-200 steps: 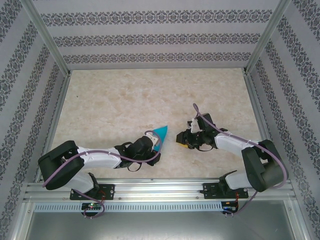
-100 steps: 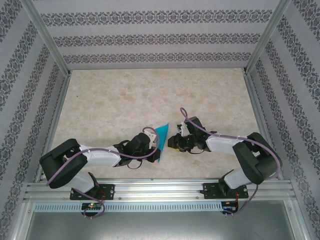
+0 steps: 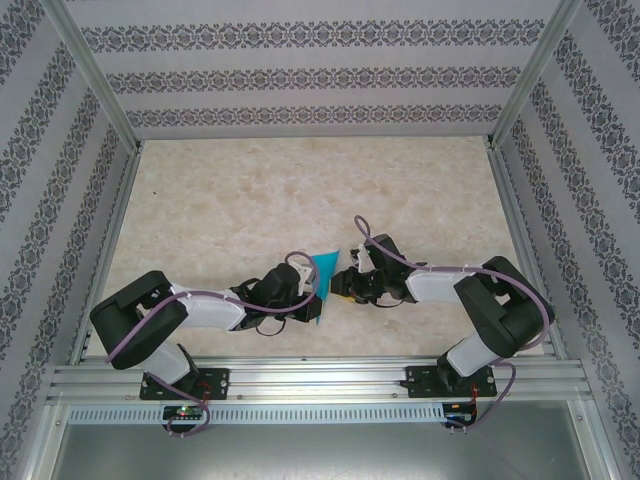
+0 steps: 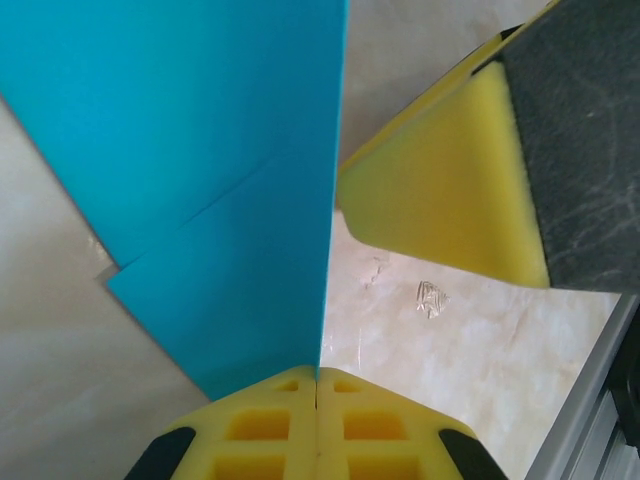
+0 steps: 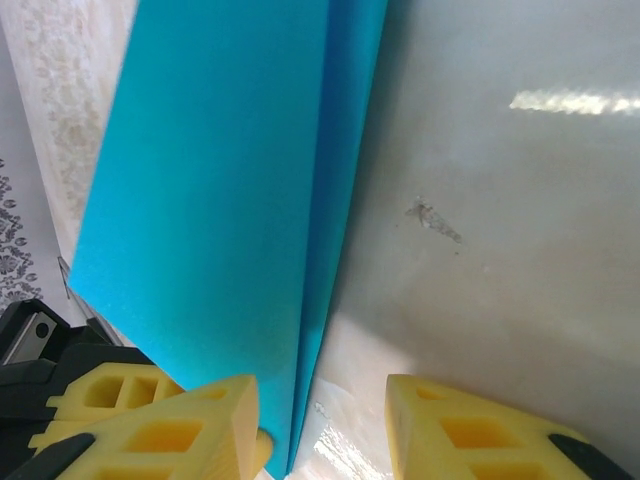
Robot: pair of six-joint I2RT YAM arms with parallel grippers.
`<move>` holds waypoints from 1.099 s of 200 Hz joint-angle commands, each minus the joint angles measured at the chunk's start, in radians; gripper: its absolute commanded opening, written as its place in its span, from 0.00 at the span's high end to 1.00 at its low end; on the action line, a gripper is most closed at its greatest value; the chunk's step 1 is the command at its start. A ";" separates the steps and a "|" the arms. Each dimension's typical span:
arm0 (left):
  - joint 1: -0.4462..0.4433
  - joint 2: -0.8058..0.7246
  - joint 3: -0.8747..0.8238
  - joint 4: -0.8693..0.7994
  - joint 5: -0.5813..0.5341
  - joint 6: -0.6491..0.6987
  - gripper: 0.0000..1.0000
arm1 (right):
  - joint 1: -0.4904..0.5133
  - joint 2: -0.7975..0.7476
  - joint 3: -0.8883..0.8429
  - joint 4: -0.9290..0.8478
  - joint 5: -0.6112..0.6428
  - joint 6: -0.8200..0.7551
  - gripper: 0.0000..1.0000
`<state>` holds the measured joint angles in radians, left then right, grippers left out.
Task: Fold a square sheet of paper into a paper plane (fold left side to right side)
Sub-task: Fold the wing for the fifth time at the center of the table.
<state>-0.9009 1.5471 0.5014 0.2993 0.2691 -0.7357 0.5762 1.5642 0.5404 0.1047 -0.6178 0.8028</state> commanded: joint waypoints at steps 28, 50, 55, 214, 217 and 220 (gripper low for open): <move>0.020 0.006 -0.021 0.075 0.021 -0.024 0.98 | 0.010 0.035 0.053 0.046 0.022 0.012 0.62; 0.020 0.008 -0.021 0.078 0.024 -0.024 0.99 | 0.013 0.051 0.065 0.044 0.027 0.009 0.64; 0.020 0.009 -0.021 0.078 0.025 -0.024 0.98 | 0.012 0.055 0.068 0.044 0.028 0.009 0.64; 0.025 0.005 -0.010 0.070 0.034 -0.027 0.69 | 0.016 0.158 0.113 0.008 0.033 0.001 0.68; 0.025 0.004 -0.010 0.070 0.034 -0.027 0.69 | 0.017 0.160 0.114 0.008 0.033 0.001 0.68; 0.025 0.004 -0.009 0.070 0.033 -0.027 0.68 | 0.017 0.161 0.115 0.007 0.034 0.001 0.68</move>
<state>-0.8902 1.5589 0.4923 0.3298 0.2874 -0.7582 0.5808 1.6867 0.6422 0.1204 -0.6151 0.8143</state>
